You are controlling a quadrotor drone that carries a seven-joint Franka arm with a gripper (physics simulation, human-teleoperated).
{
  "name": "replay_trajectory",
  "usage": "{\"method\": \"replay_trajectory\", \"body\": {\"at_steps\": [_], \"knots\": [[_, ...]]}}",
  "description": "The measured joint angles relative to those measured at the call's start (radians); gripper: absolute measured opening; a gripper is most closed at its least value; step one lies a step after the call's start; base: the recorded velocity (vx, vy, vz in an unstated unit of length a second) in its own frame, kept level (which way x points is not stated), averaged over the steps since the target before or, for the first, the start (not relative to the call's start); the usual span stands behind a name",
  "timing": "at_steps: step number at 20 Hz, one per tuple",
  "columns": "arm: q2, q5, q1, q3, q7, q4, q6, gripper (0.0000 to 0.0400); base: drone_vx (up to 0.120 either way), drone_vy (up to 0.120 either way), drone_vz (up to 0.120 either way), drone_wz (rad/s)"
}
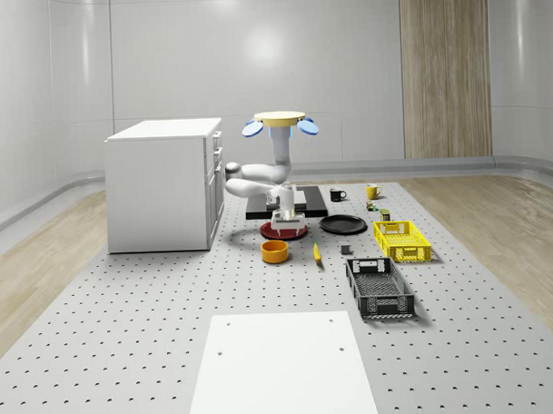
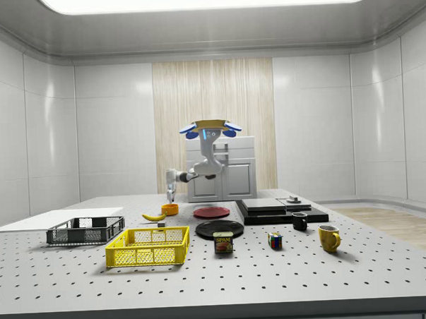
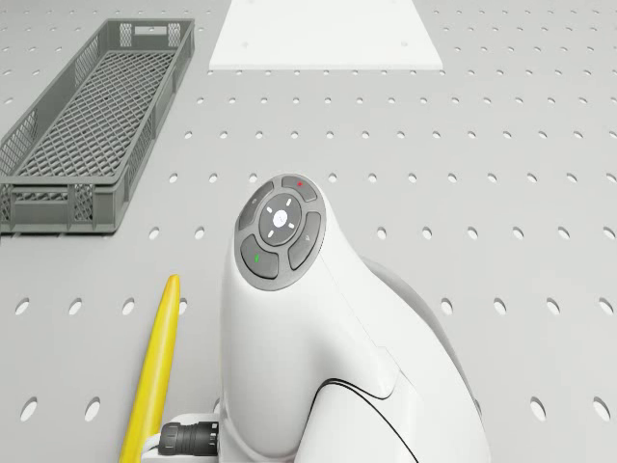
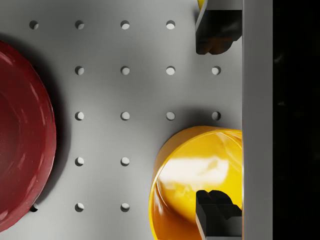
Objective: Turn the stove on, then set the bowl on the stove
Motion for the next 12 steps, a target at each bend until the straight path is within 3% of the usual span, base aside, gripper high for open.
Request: {"method": "replay_trajectory", "body": {"at_steps": [3, 7, 9, 12], "knots": [[-0.001, 0.0, 0.0, 0.0, 0.0, 0.0, 0.001, 0.04, 0.027, 0.0, 0.0, 0.0], [-0.001, 0.001, 0.0, 0.0, 0.0, 0.0, 0.001, 0.04, 0.12, -0.01, 0.0, 0.0], [-0.002, 0.001, -0.001, 0.0, 0.0, 0.0, 0.002, 0.04, 0.02, -0.1, 0.0, 0.0], [-0.003, -0.007, -0.002, -0.008, 0.001, 0.002, 0.006, 0.04, 0.0, 0.0, 0.0, 0.0]]}}
